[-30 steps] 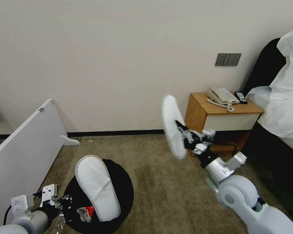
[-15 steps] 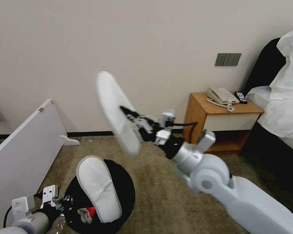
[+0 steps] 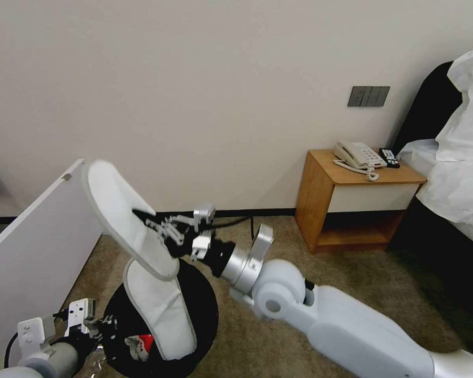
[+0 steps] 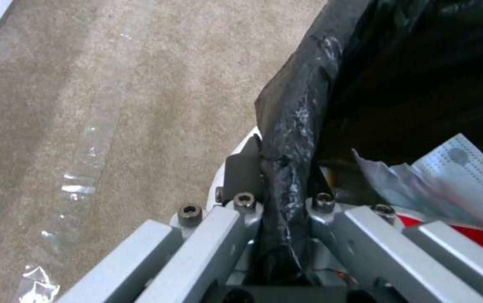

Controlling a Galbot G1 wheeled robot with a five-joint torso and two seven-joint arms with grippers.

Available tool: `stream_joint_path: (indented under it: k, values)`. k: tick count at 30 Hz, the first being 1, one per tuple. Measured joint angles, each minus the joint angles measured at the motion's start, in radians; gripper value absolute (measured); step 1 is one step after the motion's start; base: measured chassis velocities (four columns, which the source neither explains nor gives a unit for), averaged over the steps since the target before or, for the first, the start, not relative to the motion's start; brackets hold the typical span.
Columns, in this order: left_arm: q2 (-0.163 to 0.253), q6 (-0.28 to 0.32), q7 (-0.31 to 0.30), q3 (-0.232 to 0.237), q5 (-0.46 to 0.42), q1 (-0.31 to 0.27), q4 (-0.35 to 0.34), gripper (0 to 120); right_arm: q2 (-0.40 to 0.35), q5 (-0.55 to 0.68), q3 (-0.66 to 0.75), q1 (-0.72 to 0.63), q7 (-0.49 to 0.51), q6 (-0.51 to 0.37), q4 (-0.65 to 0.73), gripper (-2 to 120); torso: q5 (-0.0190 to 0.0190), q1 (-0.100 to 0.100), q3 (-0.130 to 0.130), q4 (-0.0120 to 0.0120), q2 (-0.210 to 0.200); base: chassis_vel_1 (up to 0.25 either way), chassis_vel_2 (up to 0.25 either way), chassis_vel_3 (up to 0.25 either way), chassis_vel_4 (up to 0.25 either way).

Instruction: Pick up the trash bin, then pick up the garbage from the floor and place it into the trash bin.

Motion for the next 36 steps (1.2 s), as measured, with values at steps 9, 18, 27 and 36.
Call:
stream_joint_path:
  k: [9,18,27,36]
  values:
    - [0.002,0.000,0.000,-0.003,-0.009,-0.001,-0.011,2,-0.021,-0.053,-0.027,-0.051,0.019,0.002,-0.049,0,0.0001,0.000,0.000,0.0003,0.000,0.000,0.000,0.000,0.000]
    - [0.004,0.000,0.000,-0.008,-0.014,-0.002,-0.013,2,-0.039,-0.092,-0.040,-0.089,0.016,0.004,-0.078,0,0.0002,0.000,0.000,0.0001,0.000,0.000,0.000,0.000,0.000]
    - [0.003,0.000,0.000,-0.007,-0.016,-0.004,-0.016,2,-0.027,-0.111,-0.074,-0.101,0.011,0.007,-0.098,0,0.0001,0.000,0.000,0.0001,0.000,0.000,0.000,0.000,0.000]
    - [0.001,0.000,0.000,-0.004,-0.016,-0.007,-0.016,2,-0.019,-0.127,-0.096,-0.112,-0.012,0.020,-0.104,0,0.0001,0.000,0.000,0.0001,0.000,0.000,0.000,0.000,0.000]
